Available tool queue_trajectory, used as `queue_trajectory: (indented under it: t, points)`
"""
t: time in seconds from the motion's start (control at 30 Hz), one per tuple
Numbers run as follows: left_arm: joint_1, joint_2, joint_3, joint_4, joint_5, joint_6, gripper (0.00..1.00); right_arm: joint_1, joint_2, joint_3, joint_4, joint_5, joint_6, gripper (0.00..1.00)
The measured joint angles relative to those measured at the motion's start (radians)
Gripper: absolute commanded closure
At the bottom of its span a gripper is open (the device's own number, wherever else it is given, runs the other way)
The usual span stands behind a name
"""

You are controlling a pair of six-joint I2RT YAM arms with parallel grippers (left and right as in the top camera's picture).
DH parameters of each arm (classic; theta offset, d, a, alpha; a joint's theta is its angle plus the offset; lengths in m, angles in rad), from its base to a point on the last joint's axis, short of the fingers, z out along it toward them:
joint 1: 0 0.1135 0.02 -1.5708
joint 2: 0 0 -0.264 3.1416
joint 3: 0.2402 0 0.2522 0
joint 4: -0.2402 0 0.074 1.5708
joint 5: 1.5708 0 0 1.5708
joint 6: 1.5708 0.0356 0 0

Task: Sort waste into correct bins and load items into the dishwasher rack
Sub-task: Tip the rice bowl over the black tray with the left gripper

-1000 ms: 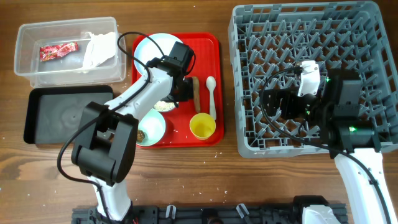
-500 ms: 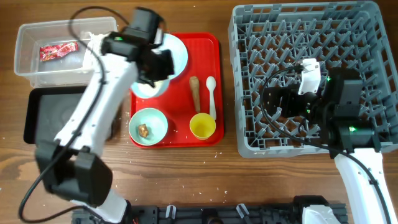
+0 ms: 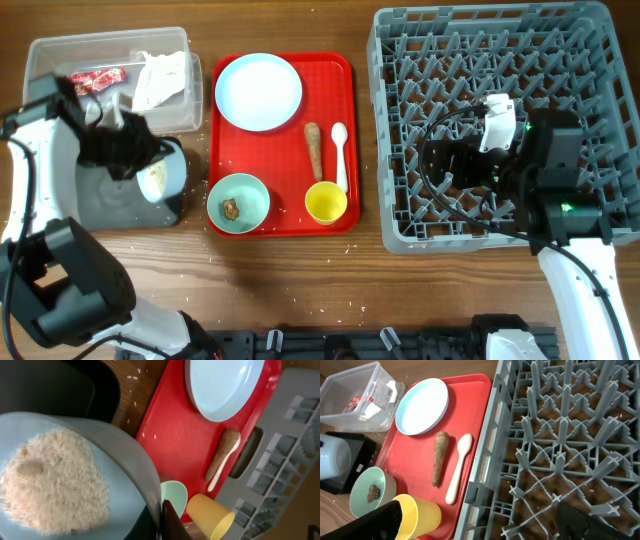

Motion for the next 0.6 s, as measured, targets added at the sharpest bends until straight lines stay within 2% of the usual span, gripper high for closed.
queue_trajectory:
  t: [0.07,0.2,0.6]
  points:
    - [0.052,0.000,-0.073,0.048,0.069,0.030,0.96,0.000,0.000,0.000,-0.001,0.000,0.000,0.00]
    - [0.142,0.000,-0.106,0.065,0.223,0.079,0.96,0.000,0.000,0.000,-0.001,0.000,0.015,0.00]
    - [0.385,0.000,-0.107,0.103,0.471,0.180,0.96,0.000,0.000,0.000,-0.012,0.000,0.026,0.00]
